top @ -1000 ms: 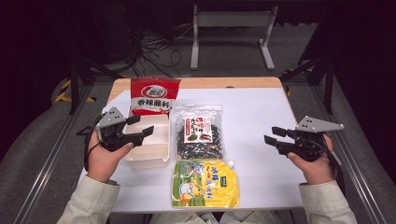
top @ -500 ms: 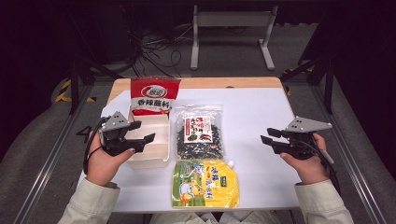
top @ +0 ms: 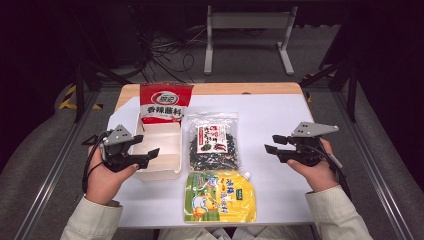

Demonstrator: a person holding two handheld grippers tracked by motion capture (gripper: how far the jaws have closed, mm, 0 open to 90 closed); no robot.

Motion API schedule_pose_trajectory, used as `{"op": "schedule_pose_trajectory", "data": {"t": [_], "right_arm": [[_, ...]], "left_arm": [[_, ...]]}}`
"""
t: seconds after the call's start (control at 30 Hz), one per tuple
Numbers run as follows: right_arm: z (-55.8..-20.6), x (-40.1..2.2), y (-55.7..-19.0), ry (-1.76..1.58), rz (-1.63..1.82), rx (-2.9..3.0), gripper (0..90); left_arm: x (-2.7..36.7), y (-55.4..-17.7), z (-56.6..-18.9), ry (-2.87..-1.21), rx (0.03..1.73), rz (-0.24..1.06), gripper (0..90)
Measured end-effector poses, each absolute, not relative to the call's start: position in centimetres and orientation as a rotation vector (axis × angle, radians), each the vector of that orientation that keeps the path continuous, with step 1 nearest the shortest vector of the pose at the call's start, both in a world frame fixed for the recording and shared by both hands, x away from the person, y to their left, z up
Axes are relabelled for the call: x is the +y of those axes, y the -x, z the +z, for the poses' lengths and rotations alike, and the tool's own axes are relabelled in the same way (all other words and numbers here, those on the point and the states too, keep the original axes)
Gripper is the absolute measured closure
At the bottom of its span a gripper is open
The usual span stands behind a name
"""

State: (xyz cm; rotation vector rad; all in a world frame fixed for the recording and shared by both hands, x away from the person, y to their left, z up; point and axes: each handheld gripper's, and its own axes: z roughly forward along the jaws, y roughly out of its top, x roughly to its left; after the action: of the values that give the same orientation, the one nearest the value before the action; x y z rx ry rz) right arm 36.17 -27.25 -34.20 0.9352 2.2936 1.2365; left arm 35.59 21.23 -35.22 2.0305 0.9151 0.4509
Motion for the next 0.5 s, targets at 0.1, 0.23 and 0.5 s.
{"op": "schedule_pose_trajectory", "data": {"t": [0.1, 0.23, 0.5], "right_arm": [[-34.3, -26.8, -36.7, -0.941, 1.248, 2.303, 50.7], [-34.5, -26.1, -37.3, -0.945, 1.278, 2.309, 50.9], [-34.9, -24.4, -39.3, -0.961, 1.252, 2.342, 46.7]], "left_arm": [[21.5, -35.3, -35.2, -2.019, 0.924, 0.447, 27.9], [21.9, -34.9, -35.2, -2.013, 0.928, 0.451, 28.0], [22.5, -34.3, -35.4, -2.008, 0.948, 0.452, 28.0]]}}
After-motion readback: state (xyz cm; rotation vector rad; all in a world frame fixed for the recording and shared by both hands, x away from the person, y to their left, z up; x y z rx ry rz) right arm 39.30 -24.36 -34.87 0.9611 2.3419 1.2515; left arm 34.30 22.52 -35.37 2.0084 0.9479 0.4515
